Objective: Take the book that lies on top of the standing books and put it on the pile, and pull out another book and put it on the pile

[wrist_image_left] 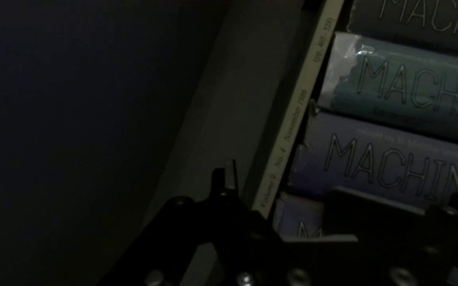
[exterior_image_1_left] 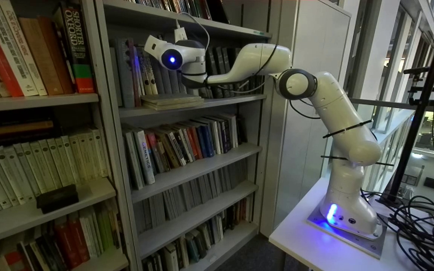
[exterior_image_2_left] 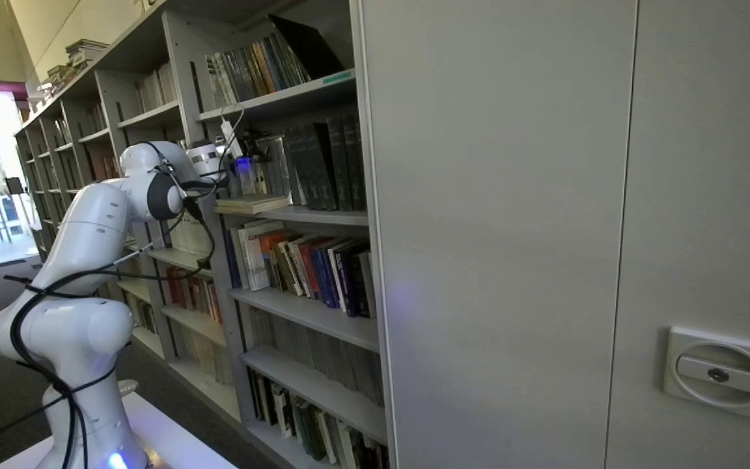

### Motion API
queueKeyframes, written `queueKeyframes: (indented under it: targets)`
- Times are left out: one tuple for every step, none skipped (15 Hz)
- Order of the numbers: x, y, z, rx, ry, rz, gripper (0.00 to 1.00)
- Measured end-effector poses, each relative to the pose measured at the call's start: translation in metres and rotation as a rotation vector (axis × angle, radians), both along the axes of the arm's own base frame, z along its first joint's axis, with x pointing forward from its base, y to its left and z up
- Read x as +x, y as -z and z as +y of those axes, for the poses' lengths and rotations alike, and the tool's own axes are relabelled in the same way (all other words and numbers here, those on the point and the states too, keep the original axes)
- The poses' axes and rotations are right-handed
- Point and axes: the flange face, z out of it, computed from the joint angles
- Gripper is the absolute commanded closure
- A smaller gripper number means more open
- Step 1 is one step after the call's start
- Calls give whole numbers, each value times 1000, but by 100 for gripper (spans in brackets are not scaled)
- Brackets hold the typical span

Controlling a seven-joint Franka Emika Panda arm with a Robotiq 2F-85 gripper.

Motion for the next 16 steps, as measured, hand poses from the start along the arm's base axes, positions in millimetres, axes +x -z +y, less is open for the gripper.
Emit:
queueKeyframes:
  targets:
    - [0,1,1,-1,-2,2,64]
    - [0,1,1,-1,-2,2,66]
    - [0,1,1,-1,-2,3,72]
    - [0,1,1,-1,-2,3,81]
    - [-1,0,1,-2,-2,1,88]
    - [-1,-1,1,-1,-3,-2,97]
    - [-2,-3,1,0,-4,-4,100]
    - [-3,-5,1,1,-4,-7,100]
    - [-4,-7,1,2,-5,-10,100]
    - [-5,-9,1,3,-6,-13,100]
    - [-6,-11,1,4,-7,-15,99]
    - [-6,-11,1,4,-7,-15,100]
    - [-6,-11,1,4,-7,-15,100]
    - [-6,-12,1,3,-7,-17,100]
    - [-6,-12,1,3,-6,-17,100]
    - [-6,-13,1,3,-6,-18,100]
